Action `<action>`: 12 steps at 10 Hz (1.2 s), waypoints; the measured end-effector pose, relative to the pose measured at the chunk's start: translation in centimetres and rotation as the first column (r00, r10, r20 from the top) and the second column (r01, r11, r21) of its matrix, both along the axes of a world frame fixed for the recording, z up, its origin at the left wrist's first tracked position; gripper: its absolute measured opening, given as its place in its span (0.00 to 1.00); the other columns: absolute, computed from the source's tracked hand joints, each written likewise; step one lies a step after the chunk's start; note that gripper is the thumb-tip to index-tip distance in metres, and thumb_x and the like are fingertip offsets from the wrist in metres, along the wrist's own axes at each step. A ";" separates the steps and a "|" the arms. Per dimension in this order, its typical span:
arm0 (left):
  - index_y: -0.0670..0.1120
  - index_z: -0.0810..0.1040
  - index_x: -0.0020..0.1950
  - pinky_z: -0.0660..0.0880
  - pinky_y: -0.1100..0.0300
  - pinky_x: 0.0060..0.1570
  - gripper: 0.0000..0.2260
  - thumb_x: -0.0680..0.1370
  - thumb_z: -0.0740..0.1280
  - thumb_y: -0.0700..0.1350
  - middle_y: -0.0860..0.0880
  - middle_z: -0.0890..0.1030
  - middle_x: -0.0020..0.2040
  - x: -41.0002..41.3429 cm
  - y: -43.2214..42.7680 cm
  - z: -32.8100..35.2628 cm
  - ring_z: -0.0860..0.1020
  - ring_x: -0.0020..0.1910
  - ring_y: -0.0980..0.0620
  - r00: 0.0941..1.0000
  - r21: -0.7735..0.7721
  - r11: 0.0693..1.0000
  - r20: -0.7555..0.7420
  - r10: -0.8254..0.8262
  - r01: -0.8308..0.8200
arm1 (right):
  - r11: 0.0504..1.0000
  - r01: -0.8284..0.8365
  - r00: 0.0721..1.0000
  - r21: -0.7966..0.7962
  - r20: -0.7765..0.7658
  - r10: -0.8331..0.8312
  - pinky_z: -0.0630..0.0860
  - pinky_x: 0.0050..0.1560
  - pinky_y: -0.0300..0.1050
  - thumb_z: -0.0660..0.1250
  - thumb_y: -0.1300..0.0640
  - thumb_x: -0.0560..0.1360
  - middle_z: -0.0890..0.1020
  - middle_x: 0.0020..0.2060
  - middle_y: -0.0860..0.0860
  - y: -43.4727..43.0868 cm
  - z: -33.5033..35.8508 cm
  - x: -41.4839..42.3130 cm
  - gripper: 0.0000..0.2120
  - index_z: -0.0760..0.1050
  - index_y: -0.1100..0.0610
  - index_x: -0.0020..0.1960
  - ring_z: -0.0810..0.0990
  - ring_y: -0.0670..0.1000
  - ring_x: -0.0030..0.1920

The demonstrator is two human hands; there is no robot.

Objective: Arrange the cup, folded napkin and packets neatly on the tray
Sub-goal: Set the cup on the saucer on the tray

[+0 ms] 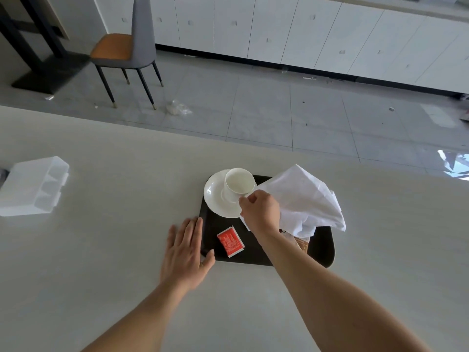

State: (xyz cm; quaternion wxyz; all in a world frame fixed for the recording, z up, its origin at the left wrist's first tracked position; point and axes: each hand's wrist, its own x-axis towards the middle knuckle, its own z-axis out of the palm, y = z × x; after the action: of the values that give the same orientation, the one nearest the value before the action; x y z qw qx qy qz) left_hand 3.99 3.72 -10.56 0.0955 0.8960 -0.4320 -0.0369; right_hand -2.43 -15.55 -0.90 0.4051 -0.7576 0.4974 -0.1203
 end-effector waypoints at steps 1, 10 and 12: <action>0.41 0.58 0.77 0.57 0.41 0.74 0.36 0.74 0.58 0.58 0.44 0.66 0.75 0.0 -0.1 0.1 0.62 0.75 0.45 1.000 0.015 1.000 0.003 0.002 -0.002 | 1.000 0.011 1.000 0.000 -0.012 -0.011 0.78 0.33 0.46 0.66 0.55 0.72 0.83 0.30 0.54 0.2 -0.4 0.5 0.11 0.74 0.57 0.33 0.83 0.55 0.34; 0.39 0.59 0.77 0.55 0.42 0.74 0.36 0.74 0.58 0.58 0.43 0.67 0.75 -0.1 -0.1 0.3 0.63 0.74 0.44 1.000 0.016 1.000 0.006 0.005 -0.005 | 1.000 0.019 0.999 0.013 0.039 -0.020 0.73 0.33 0.37 0.70 0.49 0.74 0.83 0.31 0.49 2.1 -2.7 2.2 0.13 0.75 0.54 0.35 0.82 0.48 0.35; 0.39 0.59 0.77 0.55 0.42 0.74 0.36 0.74 0.58 0.58 0.43 0.67 0.75 -0.1 -0.1 0.4 0.63 0.74 0.44 1.000 0.008 1.000 0.002 0.004 -0.004 | 0.999 0.015 0.999 0.043 0.047 -0.017 0.70 0.33 0.36 0.71 0.49 0.74 0.84 0.32 0.49 2.2 -2.9 2.4 0.12 0.75 0.55 0.37 0.82 0.48 0.36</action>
State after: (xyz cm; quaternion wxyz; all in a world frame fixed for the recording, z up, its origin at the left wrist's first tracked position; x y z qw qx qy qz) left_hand 3.91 3.65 -10.21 0.0917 0.8973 -0.4301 -0.0376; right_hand -0.07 -13.40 -3.77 0.4316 -0.7418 0.4963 -0.1309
